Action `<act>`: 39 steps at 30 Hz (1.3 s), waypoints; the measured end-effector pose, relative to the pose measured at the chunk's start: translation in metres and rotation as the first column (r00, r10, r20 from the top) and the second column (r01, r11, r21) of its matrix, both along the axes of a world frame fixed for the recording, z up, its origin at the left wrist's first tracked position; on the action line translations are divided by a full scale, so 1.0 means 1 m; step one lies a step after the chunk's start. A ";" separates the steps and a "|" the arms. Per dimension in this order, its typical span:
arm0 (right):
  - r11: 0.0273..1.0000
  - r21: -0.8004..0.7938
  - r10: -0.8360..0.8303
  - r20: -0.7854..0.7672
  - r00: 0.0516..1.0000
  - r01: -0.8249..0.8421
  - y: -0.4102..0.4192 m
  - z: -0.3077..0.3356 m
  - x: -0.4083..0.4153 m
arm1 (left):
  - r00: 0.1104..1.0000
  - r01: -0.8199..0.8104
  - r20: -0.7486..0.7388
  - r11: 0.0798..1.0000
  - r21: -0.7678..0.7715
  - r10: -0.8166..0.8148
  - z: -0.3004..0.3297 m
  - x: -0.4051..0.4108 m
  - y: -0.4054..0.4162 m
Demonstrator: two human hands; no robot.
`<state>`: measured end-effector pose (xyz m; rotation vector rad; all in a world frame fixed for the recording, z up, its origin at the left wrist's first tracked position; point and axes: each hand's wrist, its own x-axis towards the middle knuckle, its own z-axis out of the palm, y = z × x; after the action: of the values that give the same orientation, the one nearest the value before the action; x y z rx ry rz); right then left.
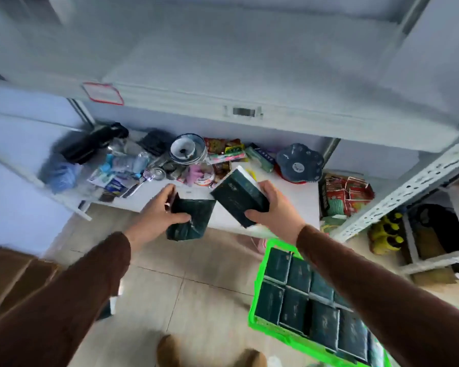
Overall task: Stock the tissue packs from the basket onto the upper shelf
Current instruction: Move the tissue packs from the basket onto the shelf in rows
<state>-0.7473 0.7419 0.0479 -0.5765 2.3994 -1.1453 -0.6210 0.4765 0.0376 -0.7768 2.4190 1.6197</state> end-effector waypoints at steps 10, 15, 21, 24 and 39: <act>0.930 -0.186 0.250 -0.313 0.916 -0.317 -0.249 0.186 0.007 | 0.959 -0.021 -0.276 0.958 -0.287 -0.062 0.179 0.084 -0.218; 0.918 -0.237 0.217 -0.373 0.902 -0.319 -0.365 0.240 0.005 | 0.937 -0.062 -0.331 0.879 -0.472 -0.111 0.241 0.079 -0.330; 0.936 -0.211 0.182 -0.397 0.900 -0.283 -0.482 0.277 -0.029 | 0.954 -0.137 -0.297 0.800 -0.584 -0.053 0.283 0.038 -0.450; 0.948 -0.179 0.173 -0.409 0.896 -0.265 -0.532 0.282 -0.060 | 0.960 -0.166 -0.280 0.749 -0.642 -0.028 0.294 0.011 -0.503; 0.965 0.073 0.250 -0.543 0.802 -0.251 -0.749 0.276 -0.185 | 0.975 -0.180 -0.222 0.482 -0.857 -0.031 0.282 -0.136 -0.742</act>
<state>-0.9321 -0.0066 0.3235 -1.3401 2.6621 -0.9547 -0.7572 -0.2656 0.3197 -0.8261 3.3966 0.2916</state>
